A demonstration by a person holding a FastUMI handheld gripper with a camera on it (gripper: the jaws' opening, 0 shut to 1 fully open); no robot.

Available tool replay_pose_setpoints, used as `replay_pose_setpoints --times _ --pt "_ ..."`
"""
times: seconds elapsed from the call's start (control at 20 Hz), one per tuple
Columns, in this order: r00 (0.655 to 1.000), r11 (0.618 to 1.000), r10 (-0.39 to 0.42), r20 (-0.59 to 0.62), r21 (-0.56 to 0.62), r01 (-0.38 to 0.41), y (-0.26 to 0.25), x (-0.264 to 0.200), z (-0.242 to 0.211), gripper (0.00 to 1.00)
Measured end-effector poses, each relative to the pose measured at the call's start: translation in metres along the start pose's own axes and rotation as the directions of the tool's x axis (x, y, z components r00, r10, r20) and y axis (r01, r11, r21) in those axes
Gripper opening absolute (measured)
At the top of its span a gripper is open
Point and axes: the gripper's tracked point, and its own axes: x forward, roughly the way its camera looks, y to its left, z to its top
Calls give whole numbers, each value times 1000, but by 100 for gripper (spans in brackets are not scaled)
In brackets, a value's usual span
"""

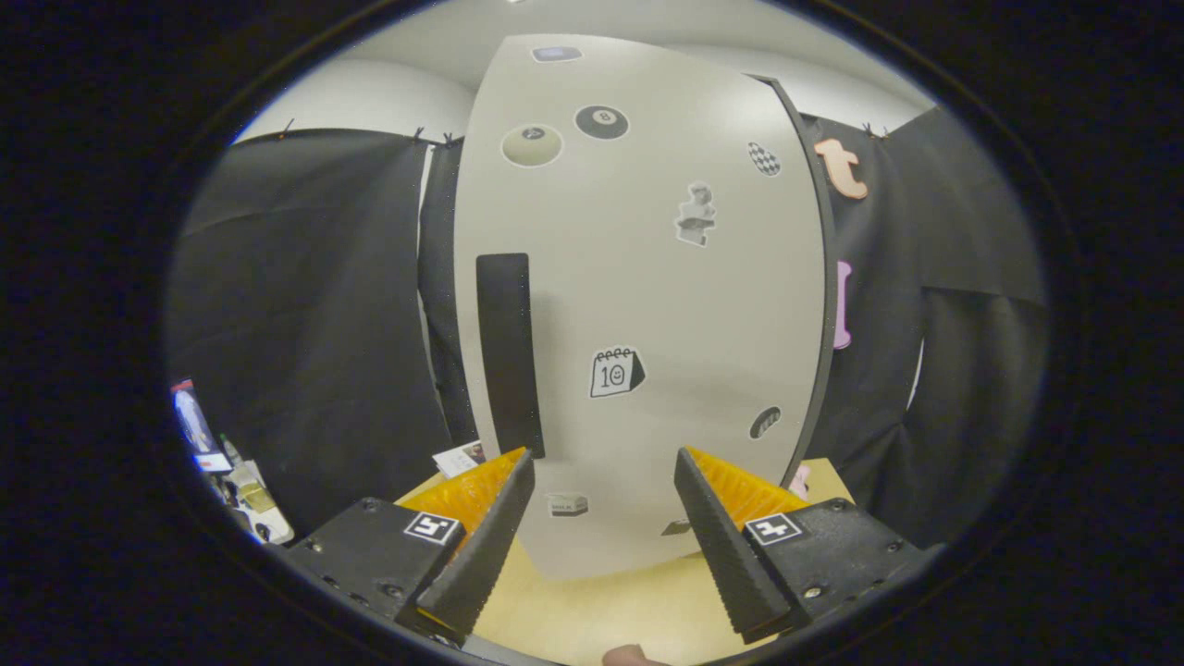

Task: Open the shoe cabinet door, grab the shoes and put them into the shoe cabinet, then close the shoe cabinet door.

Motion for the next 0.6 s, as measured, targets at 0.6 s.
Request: replay_pose_setpoints --times 0.6 --pt "983 994 -108 146 25 105 -16 -44 -19 99"
